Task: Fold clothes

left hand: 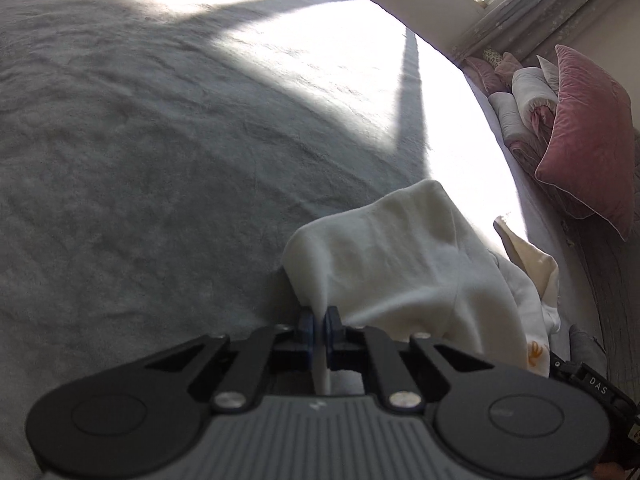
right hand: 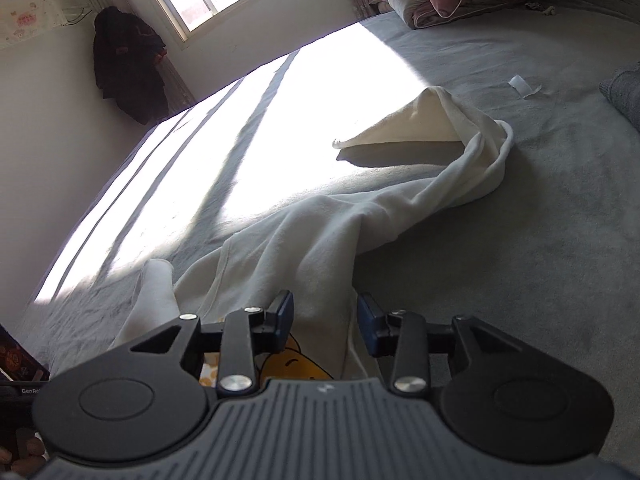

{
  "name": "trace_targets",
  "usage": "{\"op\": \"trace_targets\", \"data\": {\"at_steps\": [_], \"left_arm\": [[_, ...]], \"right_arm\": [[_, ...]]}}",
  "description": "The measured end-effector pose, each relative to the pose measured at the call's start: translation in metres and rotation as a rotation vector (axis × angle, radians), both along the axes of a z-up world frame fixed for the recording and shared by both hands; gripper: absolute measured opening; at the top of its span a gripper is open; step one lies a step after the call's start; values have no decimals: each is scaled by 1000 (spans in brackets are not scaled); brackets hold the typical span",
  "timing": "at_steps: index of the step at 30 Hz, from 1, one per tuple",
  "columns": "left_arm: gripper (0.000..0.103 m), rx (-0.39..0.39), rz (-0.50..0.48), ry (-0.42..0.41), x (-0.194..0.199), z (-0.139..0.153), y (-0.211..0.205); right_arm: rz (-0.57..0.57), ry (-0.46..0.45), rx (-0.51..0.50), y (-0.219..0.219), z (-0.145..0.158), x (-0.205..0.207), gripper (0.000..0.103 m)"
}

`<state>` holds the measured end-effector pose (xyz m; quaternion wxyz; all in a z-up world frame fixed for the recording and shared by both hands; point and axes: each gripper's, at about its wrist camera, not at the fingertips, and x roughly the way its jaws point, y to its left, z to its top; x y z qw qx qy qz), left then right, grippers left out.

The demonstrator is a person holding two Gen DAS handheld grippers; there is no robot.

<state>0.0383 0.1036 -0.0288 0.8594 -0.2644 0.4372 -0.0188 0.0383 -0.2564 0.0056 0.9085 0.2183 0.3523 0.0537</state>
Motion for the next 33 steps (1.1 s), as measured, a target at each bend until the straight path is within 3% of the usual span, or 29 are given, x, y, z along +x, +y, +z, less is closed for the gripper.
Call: {"op": "trace_targets", "data": {"at_steps": [7,10,13,17,19,25,26,27,28,30,33], "left_arm": [[4,216,0,-137,2,50,-27],[4,269,0,-206,3,77,-36],[4,289,-18,-243,4,95,-45],[4,301,-10,-235,4,93,-49],[4,308,-1,-224,3,87,-48],[4,296,9,-197,1,79,-41],[4,293,10,-196,1,79,-40],[4,291,12,-196,0,80,-40],[4,291,12,-196,0,80,-39],[4,300,9,-210,-1,86,-39],[4,339,12,-244,-2,98,-38]], "right_arm": [[29,-34,-40,-6,7,-6,40],[35,-45,-38,-9,9,-11,40],[42,-44,-18,-12,9,-12,40],[125,-44,85,-7,9,-12,41],[178,-34,139,-1,8,-12,49],[237,24,129,24,-2,-11,51],[236,22,123,26,-3,-10,49],[235,19,117,28,-3,-10,38],[231,13,110,29,-2,-9,16],[206,-4,93,28,1,-9,8],[146,-88,61,19,14,-13,7]]}}
